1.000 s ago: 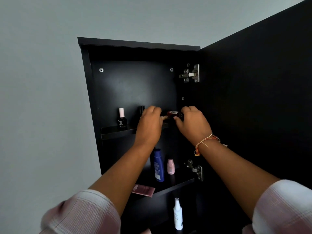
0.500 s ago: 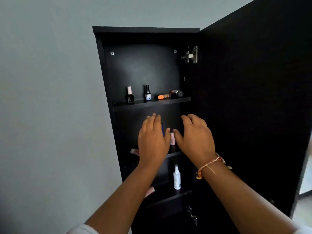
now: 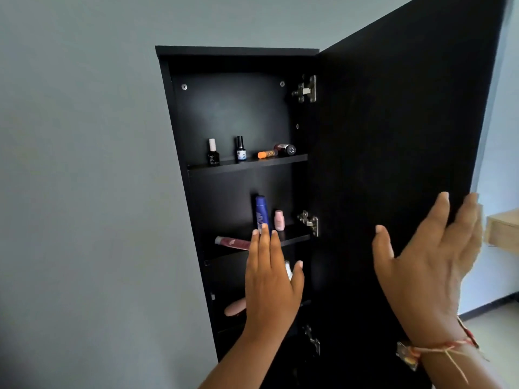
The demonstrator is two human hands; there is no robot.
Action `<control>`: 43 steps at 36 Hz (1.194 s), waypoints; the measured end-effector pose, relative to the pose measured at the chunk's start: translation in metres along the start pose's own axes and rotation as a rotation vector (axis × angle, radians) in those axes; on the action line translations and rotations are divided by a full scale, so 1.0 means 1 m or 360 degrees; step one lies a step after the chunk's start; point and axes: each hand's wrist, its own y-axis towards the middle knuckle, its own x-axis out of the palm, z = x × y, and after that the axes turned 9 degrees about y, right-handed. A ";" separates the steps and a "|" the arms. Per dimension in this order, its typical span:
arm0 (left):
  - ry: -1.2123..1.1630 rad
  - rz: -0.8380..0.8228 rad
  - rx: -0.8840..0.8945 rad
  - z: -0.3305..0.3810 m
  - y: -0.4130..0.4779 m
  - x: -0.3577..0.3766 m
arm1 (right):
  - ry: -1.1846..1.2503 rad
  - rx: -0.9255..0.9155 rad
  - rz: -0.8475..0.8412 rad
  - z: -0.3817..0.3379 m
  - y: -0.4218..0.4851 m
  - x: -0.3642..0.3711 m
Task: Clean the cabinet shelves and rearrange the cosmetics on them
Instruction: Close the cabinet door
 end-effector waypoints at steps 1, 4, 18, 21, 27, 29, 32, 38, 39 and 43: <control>-0.0020 -0.0012 0.0009 0.000 -0.001 -0.001 | 0.0008 0.0047 -0.0046 0.003 0.001 0.001; -0.0047 -0.0047 0.0056 -0.002 -0.007 -0.004 | 0.0055 0.0090 -0.0103 0.006 0.003 0.003; -0.0087 -0.0167 0.0024 -0.045 -0.041 -0.014 | 0.0244 0.0346 0.0049 0.019 0.031 -0.017; -0.0127 -0.0230 -0.0021 -0.050 -0.059 -0.011 | 0.0271 0.0311 0.0034 0.018 0.021 -0.020; -0.0158 -0.0373 -0.0148 -0.062 -0.085 -0.011 | 0.0459 0.0223 -0.0005 0.001 -0.003 -0.025; -0.0154 -0.0331 -0.0228 -0.067 -0.086 -0.013 | 0.0509 0.0176 -0.0042 -0.009 -0.012 -0.025; -0.0228 -0.0264 -0.0300 -0.073 -0.084 -0.016 | 0.0612 0.0084 -0.0109 -0.027 -0.025 -0.023; -0.0400 -0.0216 -0.0126 -0.076 -0.092 -0.021 | 0.0799 -0.0020 -0.0274 -0.061 -0.048 -0.009; -0.0437 -0.0209 -0.0099 -0.075 -0.092 -0.024 | 0.0824 -0.0046 -0.0309 -0.066 -0.051 -0.004; -0.0570 -0.0233 0.0065 -0.074 -0.087 -0.033 | 0.0886 -0.0157 -0.0498 -0.088 -0.062 0.019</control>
